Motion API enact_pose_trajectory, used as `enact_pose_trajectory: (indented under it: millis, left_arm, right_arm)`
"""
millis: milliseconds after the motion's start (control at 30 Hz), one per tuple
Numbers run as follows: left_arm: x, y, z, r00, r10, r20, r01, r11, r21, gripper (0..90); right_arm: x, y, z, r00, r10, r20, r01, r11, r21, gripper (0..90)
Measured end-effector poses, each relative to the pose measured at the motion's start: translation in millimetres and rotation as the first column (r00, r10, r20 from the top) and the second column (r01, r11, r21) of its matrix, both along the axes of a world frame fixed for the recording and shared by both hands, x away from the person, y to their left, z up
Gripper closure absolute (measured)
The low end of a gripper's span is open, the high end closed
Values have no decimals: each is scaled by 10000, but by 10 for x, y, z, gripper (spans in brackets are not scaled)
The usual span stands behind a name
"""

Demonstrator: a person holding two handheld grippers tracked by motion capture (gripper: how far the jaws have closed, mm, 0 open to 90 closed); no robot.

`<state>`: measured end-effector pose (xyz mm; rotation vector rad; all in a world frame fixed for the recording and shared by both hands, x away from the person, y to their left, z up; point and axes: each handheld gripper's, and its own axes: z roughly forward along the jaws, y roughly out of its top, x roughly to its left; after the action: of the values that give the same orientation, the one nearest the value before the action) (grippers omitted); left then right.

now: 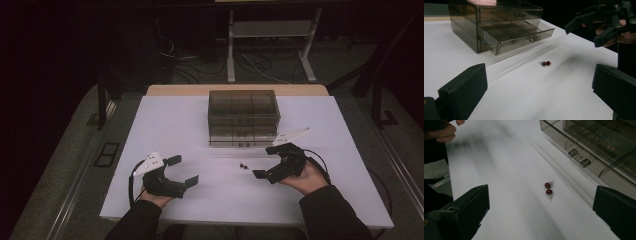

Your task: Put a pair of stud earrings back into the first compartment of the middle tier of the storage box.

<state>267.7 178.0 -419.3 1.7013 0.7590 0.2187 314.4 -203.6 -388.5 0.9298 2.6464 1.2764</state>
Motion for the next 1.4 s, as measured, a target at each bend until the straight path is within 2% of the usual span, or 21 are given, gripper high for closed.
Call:
enact_pose_trajectory:
  millis: [200, 367, 600, 667, 700, 800, 833, 900, 1200, 1400]
  left_arm:
    - [4, 0, -2, 10000, -23, -16, 23, 10000, -14, 0]
    - [4, 3, -2, 10000, -80, 1, 80, 9999, 92, 0]
    - [7, 1, -2, 10000, -63, -12, 63, 10000, 20, 0]
    - [7, 3, -2, 10000, -90, -20, 91, 9999, 77, 0]
    - [6, 0, -2, 10000, -75, -24, 75, 10000, 52, 0]
    - [8, 2, -2, 10000, -81, -12, 81, 10000, 53, 0]
    - [9, 2, -2, 10000, -74, -8, 74, 10000, 50, 0]
    - [10, 2, -3, 10000, -74, -7, 74, 10000, 54, 0]
    - [13, 7, -3, 9999, -117, 9, 116, 9998, 154, 0]
    - [17, 11, -6, 9999, -104, 17, 104, 9999, 131, 0]
  right_arm:
    - [92, 53, -90, 9998, 135, -149, -138, 9997, -194, 3]
    - [170, 122, -165, 9993, 259, -259, -265, 9994, -242, 3]
    - [245, 197, -251, 9980, 405, -488, -420, 9987, -288, 3]
    - [272, 227, -298, 9968, 423, -685, -458, 9977, -500, 63]
    - [280, 230, -315, 9963, 554, -651, -589, 9968, -534, 72]
    - [303, 254, -353, 9971, 481, -594, -527, 9956, -775, 95]
    - [313, 252, -364, 9971, 558, -521, -598, 9952, -779, 168]
    - [325, 261, -380, 9975, 539, -465, -572, 9956, -736, 171]
    - [330, 335, -459, 9969, 764, -206, -781, 9917, -1019, 425]
    - [356, 361, -511, 9968, 769, -196, -786, 9909, -1094, 520]
